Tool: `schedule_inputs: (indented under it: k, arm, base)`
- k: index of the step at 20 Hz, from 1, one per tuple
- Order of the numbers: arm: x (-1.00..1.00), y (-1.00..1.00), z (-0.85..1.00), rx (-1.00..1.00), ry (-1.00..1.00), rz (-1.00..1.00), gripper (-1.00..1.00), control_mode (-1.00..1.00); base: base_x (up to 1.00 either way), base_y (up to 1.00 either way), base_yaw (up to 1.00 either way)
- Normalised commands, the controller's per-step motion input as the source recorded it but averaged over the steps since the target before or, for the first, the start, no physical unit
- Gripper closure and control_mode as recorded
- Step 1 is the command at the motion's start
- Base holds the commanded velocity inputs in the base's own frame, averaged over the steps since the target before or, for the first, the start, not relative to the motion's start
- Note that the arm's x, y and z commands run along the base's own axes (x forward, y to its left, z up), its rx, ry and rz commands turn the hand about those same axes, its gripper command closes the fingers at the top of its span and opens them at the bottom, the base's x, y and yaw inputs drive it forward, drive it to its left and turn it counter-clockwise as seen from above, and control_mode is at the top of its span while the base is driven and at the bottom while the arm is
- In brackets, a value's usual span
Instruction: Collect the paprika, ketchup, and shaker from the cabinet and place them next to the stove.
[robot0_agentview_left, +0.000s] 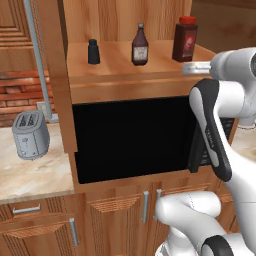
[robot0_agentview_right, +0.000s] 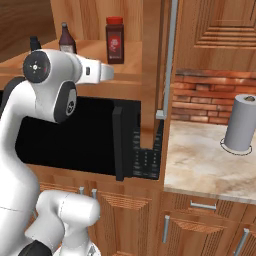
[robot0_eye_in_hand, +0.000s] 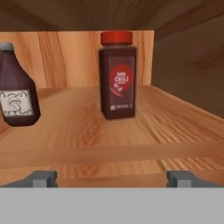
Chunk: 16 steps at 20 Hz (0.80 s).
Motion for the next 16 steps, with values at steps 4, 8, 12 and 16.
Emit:
schedule_inputs:
  k: [4, 8, 12, 16]
  arm:
    - [0.00, 0.00, 0.24, 0.00, -0.07, -0.02, -1.00, -1.00]
    - [0.00, 0.00, 0.25, 0.00, 0.00, -0.02, -1.00, -1.00]
    - [0.01, 0.00, 0.17, 0.00, 0.00, 0.00, -1.00, -1.00]
    - [0.08, -0.02, 0.09, 0.00, 0.00, 0.00, -1.00, -1.00]
  base:
    - [0.00, 0.00, 0.00]
    - [0.00, 0.00, 0.00]
    - [0.00, 0.00, 0.00]
    - [0.00, 0.00, 0.00]
